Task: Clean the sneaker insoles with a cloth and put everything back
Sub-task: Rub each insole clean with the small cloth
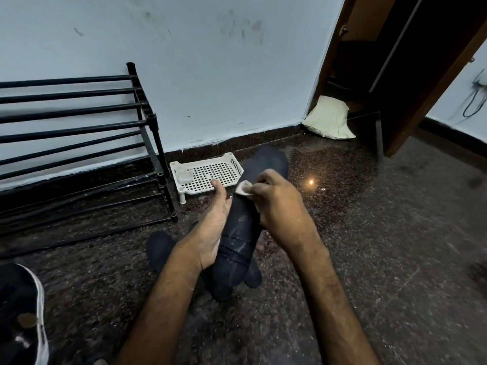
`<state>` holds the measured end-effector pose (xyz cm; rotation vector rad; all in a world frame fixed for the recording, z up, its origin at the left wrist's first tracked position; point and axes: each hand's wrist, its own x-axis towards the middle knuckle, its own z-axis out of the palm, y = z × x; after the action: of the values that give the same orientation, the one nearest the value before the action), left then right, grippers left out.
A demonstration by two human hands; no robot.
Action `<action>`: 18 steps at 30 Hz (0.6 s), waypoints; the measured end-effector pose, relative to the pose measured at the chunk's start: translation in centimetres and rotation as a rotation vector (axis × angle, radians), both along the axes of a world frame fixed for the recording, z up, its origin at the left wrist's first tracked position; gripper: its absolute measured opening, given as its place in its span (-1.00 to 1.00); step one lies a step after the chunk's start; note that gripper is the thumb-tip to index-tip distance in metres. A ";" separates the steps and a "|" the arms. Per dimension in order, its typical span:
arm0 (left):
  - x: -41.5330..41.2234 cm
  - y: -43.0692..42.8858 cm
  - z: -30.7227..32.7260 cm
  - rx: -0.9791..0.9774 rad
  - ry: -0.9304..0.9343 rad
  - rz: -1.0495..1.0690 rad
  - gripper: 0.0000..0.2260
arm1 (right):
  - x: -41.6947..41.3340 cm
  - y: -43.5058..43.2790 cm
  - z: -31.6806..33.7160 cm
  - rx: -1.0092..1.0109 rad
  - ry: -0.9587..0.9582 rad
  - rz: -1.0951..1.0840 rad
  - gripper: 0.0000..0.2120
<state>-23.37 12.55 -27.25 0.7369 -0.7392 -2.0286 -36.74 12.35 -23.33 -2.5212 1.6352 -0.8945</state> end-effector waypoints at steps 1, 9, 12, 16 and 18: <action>0.0 0.0 -0.1 -0.011 -0.016 -0.021 -0.24 | -0.7 -0.1 0.0 -0.023 0.000 -0.083 -0.77; 0.0 -0.8 -0.7 0.068 -0.049 0.160 -0.28 | 0.2 0.4 0.0 0.151 -0.060 0.131 -0.79; 0.3 -1.3 -1.0 0.075 -0.025 0.204 -0.27 | -0.7 0.3 -0.2 0.203 -0.035 0.023 -0.77; -1.1 -0.7 -0.7 0.090 -0.026 0.190 -0.34 | -0.5 0.4 -0.2 0.036 -0.048 -0.211 -0.79; -1.5 -0.6 -0.9 0.104 0.018 0.217 -0.38 | 0.5 0.5 -0.3 0.061 -0.099 -0.102 -0.82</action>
<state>-24.92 11.92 -28.11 0.8210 -0.5228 -1.8836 -36.25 12.89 -23.61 -2.3330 1.7469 -0.9451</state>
